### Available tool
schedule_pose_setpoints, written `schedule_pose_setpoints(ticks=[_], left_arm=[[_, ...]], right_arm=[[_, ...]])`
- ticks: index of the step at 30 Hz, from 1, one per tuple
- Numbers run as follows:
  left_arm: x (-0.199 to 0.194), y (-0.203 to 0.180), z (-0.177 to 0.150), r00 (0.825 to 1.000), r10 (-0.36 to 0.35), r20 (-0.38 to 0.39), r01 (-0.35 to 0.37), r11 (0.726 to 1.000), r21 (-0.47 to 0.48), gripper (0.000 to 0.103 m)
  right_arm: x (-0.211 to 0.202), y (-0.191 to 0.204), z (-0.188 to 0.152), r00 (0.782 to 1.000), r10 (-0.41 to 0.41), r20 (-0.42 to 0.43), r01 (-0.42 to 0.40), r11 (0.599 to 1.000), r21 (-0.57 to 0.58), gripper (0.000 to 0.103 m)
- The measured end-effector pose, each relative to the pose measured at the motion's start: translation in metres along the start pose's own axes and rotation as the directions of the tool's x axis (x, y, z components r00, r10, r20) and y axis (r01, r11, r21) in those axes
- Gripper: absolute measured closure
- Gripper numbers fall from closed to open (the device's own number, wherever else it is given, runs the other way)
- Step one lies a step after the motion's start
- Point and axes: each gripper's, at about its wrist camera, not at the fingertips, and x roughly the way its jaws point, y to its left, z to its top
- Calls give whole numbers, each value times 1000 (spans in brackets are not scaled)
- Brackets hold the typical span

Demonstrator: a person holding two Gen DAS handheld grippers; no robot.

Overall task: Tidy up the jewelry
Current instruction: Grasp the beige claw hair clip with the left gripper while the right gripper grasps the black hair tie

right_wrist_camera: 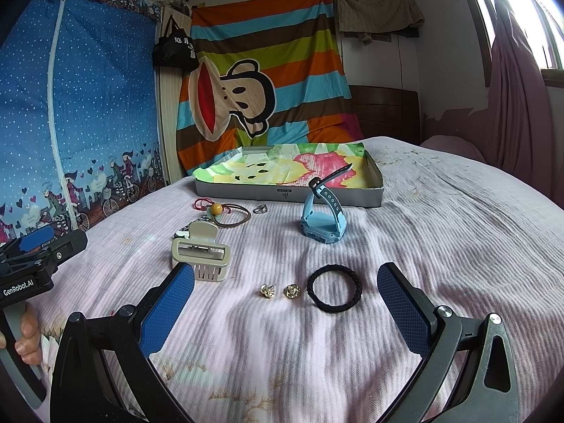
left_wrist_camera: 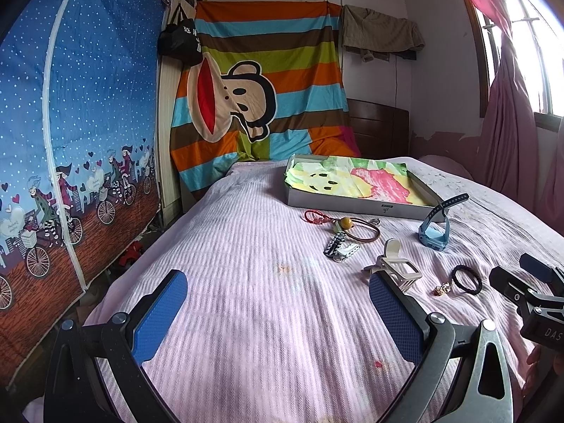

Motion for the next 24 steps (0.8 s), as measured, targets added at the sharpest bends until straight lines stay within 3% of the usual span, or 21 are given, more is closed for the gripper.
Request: schedule_pose_setpoints(ticks=[3,10,16,20,21,24], left_arm=[[4,-4,6,1000,-3,-13,3,1000,14,0],[35,-15,17,989,-97,-116,101,994,34,0],[65,-32,29,958,-187,-218,195,981,16,0],[82,-48,35,928,-235,-289,257,966,41,0],[86,-52,36,919,-245,-308,273,961,49,3],[98,-60,35,890,-272,-365,313,948,57,20]], right_arm=[[1,-3,0,1000,2,-3,-2,1000,0,1],[17,-18,6,998,22,-58,-21,1000,20,1],[42,-32,21,993,-3,-120,4,1000,6,1],[57,-40,30,986,-23,-163,19,1000,-24,1],[61,-43,31,984,-23,-175,19,1000,-25,4],[73,-49,30,975,-23,-222,17,999,-30,32]])
